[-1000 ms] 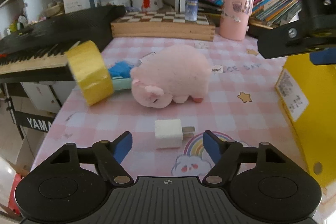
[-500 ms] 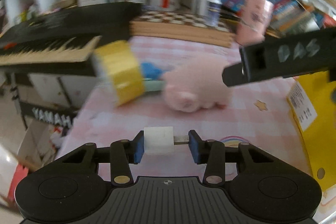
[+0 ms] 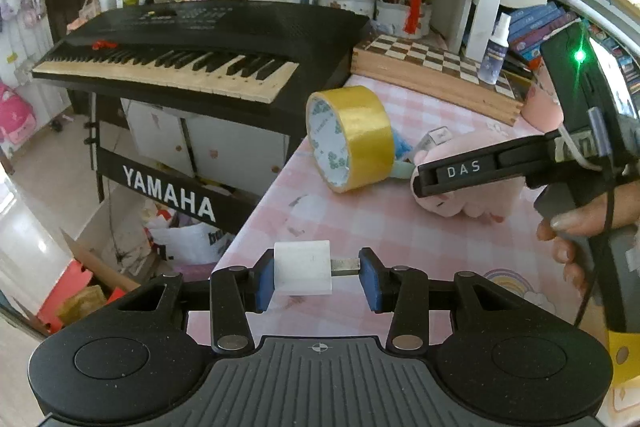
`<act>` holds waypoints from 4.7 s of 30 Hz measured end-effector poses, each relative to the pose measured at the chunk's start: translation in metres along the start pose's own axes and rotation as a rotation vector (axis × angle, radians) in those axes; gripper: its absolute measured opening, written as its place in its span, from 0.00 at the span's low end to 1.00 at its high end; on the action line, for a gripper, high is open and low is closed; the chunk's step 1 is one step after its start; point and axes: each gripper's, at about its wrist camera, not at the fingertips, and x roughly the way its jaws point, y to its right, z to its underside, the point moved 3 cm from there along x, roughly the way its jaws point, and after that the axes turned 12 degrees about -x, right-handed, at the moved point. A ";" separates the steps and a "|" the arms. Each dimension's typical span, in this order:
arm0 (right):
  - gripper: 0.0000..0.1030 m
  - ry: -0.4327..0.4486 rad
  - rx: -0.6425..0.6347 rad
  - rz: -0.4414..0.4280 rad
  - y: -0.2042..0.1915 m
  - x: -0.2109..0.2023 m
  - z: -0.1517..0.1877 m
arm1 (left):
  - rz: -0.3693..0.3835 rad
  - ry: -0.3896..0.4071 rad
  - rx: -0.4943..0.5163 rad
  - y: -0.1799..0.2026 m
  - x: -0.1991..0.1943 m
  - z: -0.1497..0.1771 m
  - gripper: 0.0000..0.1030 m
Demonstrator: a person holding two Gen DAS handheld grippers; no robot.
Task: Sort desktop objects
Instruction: 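Grasp the white charger plug with the left tool while the right tool grasps the pink pig plush, then carry the plug and the pig plush over the yellow box with both tools, then open the left tool to drop the plug into the box while the right tool releases the pig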
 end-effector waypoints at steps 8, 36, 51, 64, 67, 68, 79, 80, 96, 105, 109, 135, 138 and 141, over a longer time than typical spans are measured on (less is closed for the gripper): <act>0.86 0.089 0.021 0.045 -0.003 -0.041 0.009 | 0.059 0.000 -0.005 0.004 -0.002 -0.004 0.40; 0.86 0.259 0.238 0.275 -0.038 -0.209 0.113 | 0.381 0.044 0.106 0.024 -0.074 -0.006 0.40; 0.86 0.234 0.408 0.334 -0.105 -0.243 0.169 | 0.452 -0.010 0.171 -0.017 -0.125 0.039 0.40; 0.86 0.155 0.604 0.445 -0.137 -0.276 0.245 | 0.611 -0.104 0.324 0.001 -0.150 0.087 0.40; 0.86 0.140 0.633 0.468 -0.139 -0.283 0.256 | 0.640 -0.123 0.346 0.009 -0.151 0.094 0.40; 0.86 0.135 0.639 0.474 -0.139 -0.285 0.259 | 0.648 -0.127 0.352 0.011 -0.152 0.096 0.40; 0.86 0.104 0.717 0.562 -0.126 -0.303 0.293 | 0.738 -0.171 0.442 0.054 -0.154 0.116 0.40; 0.86 0.102 0.724 0.567 -0.124 -0.304 0.296 | 0.744 -0.175 0.450 0.058 -0.154 0.118 0.40; 0.86 0.078 0.794 0.579 -0.074 -0.319 0.337 | 0.806 -0.144 0.513 0.123 -0.166 0.139 0.40; 0.86 0.168 0.722 0.671 -0.017 -0.355 0.341 | 0.876 -0.009 0.484 0.193 -0.183 0.115 0.40; 0.86 0.222 0.690 0.715 0.018 -0.375 0.338 | 0.886 0.079 0.473 0.231 -0.185 0.104 0.40; 0.86 0.348 0.444 0.543 0.160 -0.367 0.286 | 0.562 -0.079 0.513 0.335 -0.071 0.152 0.40; 0.86 0.348 0.418 0.493 0.167 -0.351 0.272 | 0.550 -0.088 0.517 0.337 -0.069 0.151 0.40; 0.86 0.332 0.398 0.441 0.175 -0.334 0.260 | 0.546 -0.126 0.479 0.334 -0.064 0.150 0.42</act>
